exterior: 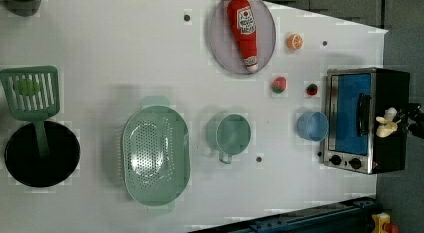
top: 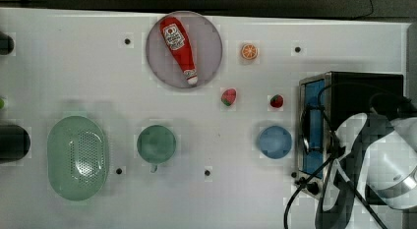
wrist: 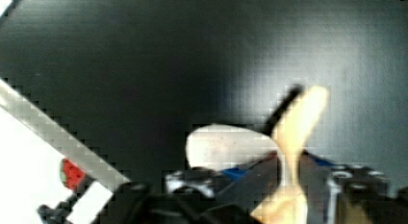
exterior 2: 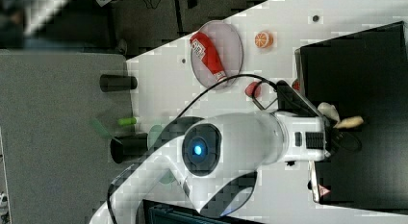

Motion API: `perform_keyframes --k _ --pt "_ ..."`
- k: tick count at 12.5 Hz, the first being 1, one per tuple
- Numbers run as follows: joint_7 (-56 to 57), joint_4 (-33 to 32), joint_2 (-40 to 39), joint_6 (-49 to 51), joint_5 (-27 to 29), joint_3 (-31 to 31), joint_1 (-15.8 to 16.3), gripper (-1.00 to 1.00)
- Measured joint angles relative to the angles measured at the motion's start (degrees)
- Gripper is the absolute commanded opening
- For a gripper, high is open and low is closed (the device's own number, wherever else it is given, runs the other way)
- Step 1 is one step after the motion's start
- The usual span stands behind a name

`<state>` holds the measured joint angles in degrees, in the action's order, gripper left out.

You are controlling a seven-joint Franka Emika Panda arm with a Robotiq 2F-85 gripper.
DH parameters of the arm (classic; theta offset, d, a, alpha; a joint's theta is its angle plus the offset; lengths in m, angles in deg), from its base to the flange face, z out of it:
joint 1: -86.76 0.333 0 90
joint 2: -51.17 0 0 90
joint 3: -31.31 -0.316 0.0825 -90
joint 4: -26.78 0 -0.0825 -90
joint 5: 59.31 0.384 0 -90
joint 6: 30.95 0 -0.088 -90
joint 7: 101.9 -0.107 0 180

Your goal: Pick banana from oven and place on table.

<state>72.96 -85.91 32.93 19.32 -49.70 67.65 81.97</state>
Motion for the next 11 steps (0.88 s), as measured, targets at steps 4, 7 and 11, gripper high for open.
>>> perform_keyframes --k 4,7,11 --pt "0.76 0.84 1.86 2.77 -1.32 0.20 0.33 -0.45" --pt "0.76 5.37 4.39 11.51 -10.39 0.28 0.91 -0.45" --pt "-2.04 13.09 13.90 30.02 -11.26 -2.52 4.00 -0.45"
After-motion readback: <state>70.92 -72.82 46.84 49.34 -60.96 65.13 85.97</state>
